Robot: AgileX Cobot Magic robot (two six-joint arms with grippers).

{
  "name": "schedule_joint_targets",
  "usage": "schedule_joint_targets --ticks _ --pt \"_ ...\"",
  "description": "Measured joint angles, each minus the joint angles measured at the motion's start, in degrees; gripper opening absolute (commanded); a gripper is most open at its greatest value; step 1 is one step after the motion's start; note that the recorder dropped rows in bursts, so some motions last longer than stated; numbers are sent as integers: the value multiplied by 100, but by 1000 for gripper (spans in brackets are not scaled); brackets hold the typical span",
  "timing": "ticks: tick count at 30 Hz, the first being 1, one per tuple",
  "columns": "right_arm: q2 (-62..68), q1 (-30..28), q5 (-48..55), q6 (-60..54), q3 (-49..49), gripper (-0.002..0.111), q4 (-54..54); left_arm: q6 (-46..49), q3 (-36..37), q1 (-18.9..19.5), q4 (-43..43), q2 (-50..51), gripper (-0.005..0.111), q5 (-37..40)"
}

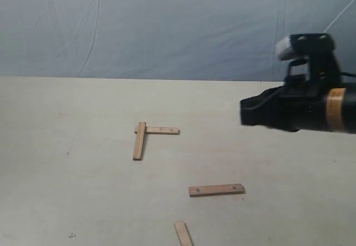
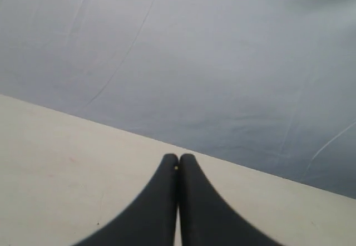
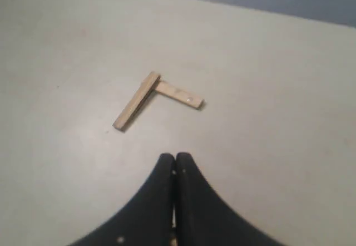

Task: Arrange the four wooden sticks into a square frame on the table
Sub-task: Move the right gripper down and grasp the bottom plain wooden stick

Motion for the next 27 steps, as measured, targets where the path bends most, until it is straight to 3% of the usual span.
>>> schedule_joint_targets --ticks 3,7,12,16,19,23,27 --pt "499 686 303 49 -196 22 -78 5 5 5 12 -191 0 145" --pt "1121 1410 867 49 -398 24 -100 15 13 5 151 -543 0 195" --pt "1784 1882 1562 30 -434 24 -100 65 13 5 200 -583 0 259" --pt "2122 2118 1400 42 -445 38 -100 76 13 5 199 -583 0 499" --pt "2220 2285 1480 13 -456 37 -106 76 13 5 199 -583 0 694" --pt "2232 2416 3050 -504 -620 32 251 76 13 5 199 -583 0 761" --pt "2502 2451 6103 -3362 -1539 36 2840 76 13 5 199 -583 0 775"
